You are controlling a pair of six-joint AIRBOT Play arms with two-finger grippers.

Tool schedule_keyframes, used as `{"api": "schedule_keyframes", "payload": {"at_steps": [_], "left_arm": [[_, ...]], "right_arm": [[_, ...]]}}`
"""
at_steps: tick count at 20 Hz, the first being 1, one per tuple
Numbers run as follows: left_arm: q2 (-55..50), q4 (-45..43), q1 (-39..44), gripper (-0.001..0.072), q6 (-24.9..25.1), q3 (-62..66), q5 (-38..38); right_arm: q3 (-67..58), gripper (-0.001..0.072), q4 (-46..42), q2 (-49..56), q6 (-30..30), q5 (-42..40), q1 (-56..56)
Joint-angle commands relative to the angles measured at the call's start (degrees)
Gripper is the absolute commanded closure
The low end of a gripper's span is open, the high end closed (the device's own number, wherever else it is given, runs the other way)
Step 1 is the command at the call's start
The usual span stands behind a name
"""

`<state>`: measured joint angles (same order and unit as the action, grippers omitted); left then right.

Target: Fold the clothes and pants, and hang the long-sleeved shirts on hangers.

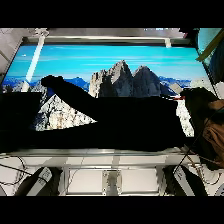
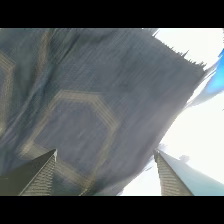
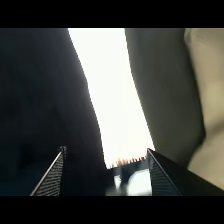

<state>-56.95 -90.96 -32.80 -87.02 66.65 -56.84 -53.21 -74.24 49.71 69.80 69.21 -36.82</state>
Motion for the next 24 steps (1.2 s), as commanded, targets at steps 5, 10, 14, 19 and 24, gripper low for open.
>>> {"api": "schedule_keyframes", "payload": {"at_steps": [5,10,14,19,24], "left_arm": [[-31.2,13.4,10.4,0.0005,-1.4,20.2,-1.3],[-48.1,14.9,15.7,0.0006,-12.2,33.2,-0.7],[-53.7,17.8,16.3,0.0006,-14.0,36.0,3.0],[-55.7,18.2,17.3,0.0008,-14.6,36.0,11.2],[-56.3,18.6,18.1,0.0571,-14.6,36.0,17.3]], "right_arm": [[-2.7,0.0161,14.0,10.1,1.3,-1.6,0.1],[-2.6,0.0161,14.1,12.6,1.0,-1.2,0.1],[-2.6,0.0160,14.0,12.6,1.1,-1.3,0.1],[-2.6,0.0161,14.5,12.6,1.1,-1.3,0.1],[-2.6,0.0161,14.7,12.6,1.3,-1.3,0.1]]}}
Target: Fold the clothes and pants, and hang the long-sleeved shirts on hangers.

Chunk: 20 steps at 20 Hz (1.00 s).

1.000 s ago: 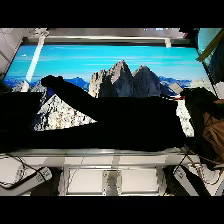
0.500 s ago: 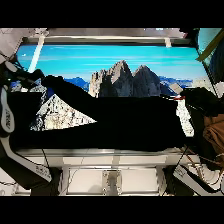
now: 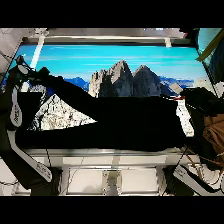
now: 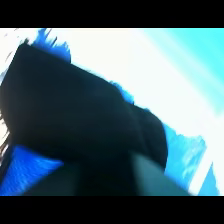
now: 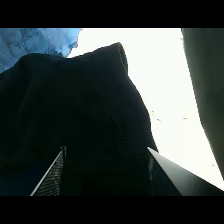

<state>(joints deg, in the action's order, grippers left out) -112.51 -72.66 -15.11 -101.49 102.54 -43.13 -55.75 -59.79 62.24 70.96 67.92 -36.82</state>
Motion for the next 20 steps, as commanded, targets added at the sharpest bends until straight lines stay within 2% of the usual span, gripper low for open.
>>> {"api": "schedule_keyframes", "payload": {"at_steps": [1,3,5,7,10,11,13,14,15,16,17,20], "left_arm": [[-0.9,0.3,0.4,0.0695,-0.1,0.1,2.8],[0.1,0.3,0.4,0.0699,0.9,0.2,1.7],[4.0,-1.7,0.4,0.0700,7.6,0.2,1.1],[9.9,-8.9,1.0,0.0700,13.5,0.2,-2.0],[18.0,-29.2,3.7,0.0700,14.5,-0.1,-17.1],[19.1,-33.6,4.2,0.0700,14.1,-0.5,-22.4],[19.6,-34.4,3.8,0.0698,13.9,-4.0,-28.4],[19.4,-34.0,3.4,0.0674,13.7,-7.2,-30.5],[19.2,-34.1,3.2,0.0456,13.7,-10.4,-31.7],[19.0,-34.6,3.1,0.0082,14.4,-13.2,-31.9],[18.7,-34.8,3.1,0.0007,14.2,-14.1,-31.7],[19.4,-34.8,3.3,0.0004,13.9,-12.3,-24.0]], "right_arm": [[0.0,0.0161,0.6,0.0,0.2,0.0,0.1],[0.0,0.0161,1.0,0.0,0.2,0.2,0.1],[0.0,0.0161,1.0,0.0,0.2,1.0,0.1],[0.0,0.0161,1.0,0.0,0.2,2.1,0.1],[0.0,0.0161,1.1,0.0,0.2,2.2,0.1],[0.0,0.0161,1.2,0.0,0.2,2.2,0.1],[0.0,0.0161,1.3,0.0,0.2,2.2,0.1],[0.0,0.0161,1.6,0.0,0.2,2.8,0.1],[0.0,0.0161,1.7,0.0,0.2,3.7,0.1],[0.0,0.0161,1.7,0.0,0.1,4.6,0.1],[0.0,0.0161,1.6,0.0,0.2,5.3,0.1],[0.0,0.0161,1.6,0.0,0.2,6.2,0.1]]}}
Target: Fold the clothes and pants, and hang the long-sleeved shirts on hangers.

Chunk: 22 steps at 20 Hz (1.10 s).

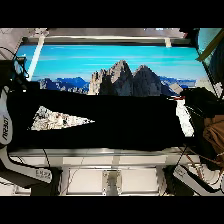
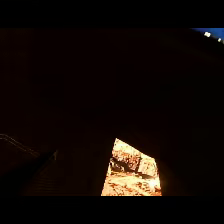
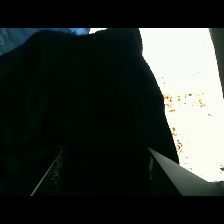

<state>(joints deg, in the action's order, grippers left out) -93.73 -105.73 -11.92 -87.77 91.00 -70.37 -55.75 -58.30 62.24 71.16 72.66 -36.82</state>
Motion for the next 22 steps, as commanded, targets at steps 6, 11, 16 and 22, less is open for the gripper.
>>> {"api": "schedule_keyframes", "payload": {"at_steps": [6,11,16,22], "left_arm": [[-1.4,-2.5,-6.7,0.0007,-13.9,0.8,16.5],[-7.9,23.0,-21.0,0.0008,-8.9,0.8,16.4],[-13.2,57.6,-30.2,0.0051,10.4,0.9,17.3],[-18.8,62.3,-29.5,0.0109,14.7,6.7,15.1]], "right_arm": [[0.0,0.0161,0.3,0.0,3.8,1.6,0.1],[0.0,0.0161,4.5,0.0,4.9,2.8,1.1],[0.0,0.0161,4.2,0.0,4.9,2.0,10.1],[0.0,0.0161,3.5,0.0,6.4,-3.3,16.9]]}}
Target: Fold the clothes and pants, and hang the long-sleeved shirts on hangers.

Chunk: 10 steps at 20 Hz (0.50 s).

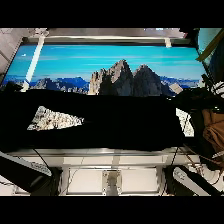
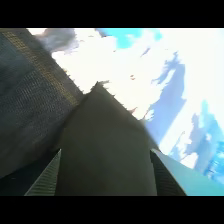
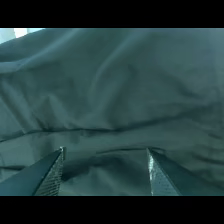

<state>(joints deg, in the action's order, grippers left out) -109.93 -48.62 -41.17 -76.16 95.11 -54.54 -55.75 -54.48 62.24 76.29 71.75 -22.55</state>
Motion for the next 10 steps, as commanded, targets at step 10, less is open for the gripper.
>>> {"api": "schedule_keyframes", "payload": {"at_steps": [10], "left_arm": [[-7.6,-4.9,2.2,0.0180,2.4,7.5,-5.2]], "right_arm": [[0.0,0.0161,-4.4,0.0,4.0,-2.3,2.6]]}}
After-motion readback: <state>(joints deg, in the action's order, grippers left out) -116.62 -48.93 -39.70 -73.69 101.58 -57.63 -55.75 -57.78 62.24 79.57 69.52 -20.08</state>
